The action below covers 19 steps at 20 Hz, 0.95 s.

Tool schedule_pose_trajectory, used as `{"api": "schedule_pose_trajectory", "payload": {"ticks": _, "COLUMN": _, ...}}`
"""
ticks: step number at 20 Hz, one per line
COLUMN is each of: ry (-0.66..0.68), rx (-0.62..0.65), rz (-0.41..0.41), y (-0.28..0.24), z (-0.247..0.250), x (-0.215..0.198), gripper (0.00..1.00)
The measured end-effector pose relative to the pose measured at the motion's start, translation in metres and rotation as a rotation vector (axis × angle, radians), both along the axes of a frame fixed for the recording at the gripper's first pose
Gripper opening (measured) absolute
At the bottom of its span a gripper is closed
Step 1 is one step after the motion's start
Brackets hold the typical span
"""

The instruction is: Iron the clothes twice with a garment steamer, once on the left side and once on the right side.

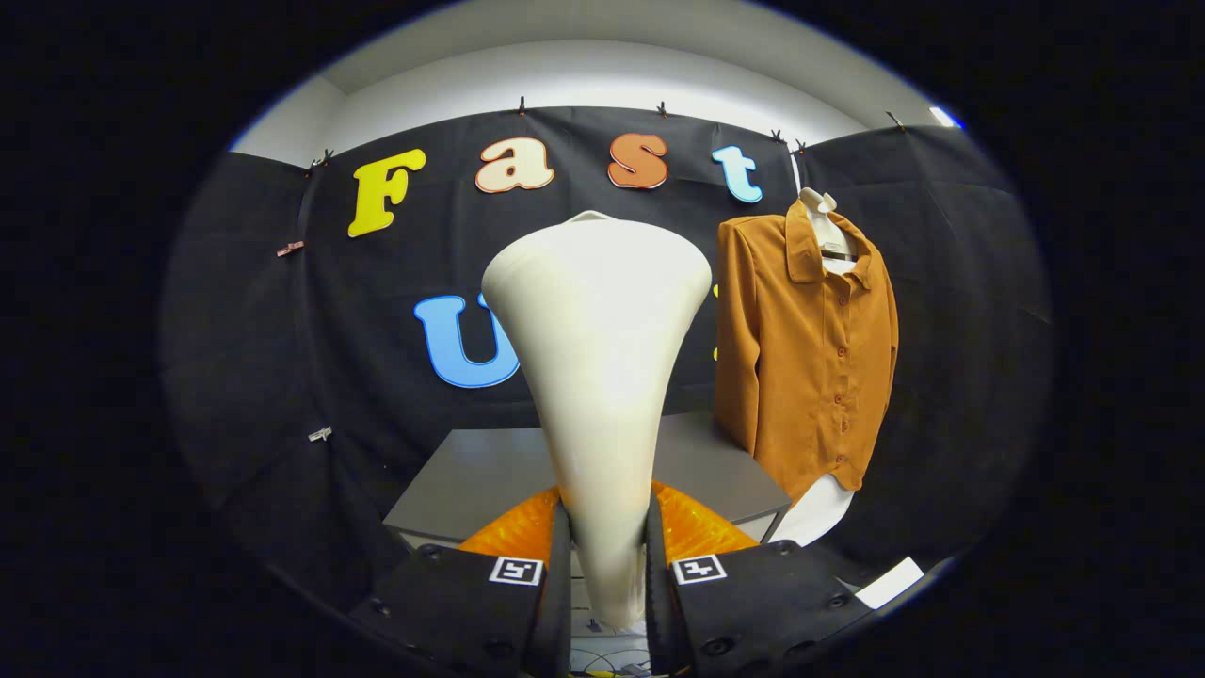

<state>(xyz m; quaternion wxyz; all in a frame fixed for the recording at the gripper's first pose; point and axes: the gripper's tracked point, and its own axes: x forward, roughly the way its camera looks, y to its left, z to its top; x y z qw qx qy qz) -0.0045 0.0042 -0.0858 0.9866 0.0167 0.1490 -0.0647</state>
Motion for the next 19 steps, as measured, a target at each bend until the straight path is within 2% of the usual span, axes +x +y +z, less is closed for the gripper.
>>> {"api": "schedule_pose_trajectory", "payload": {"ticks": 19, "ry": -0.043, "rx": -0.032, "rz": -0.003, "y": 0.0031, "z": 0.0073, "x": 0.006, "gripper": 0.35}}
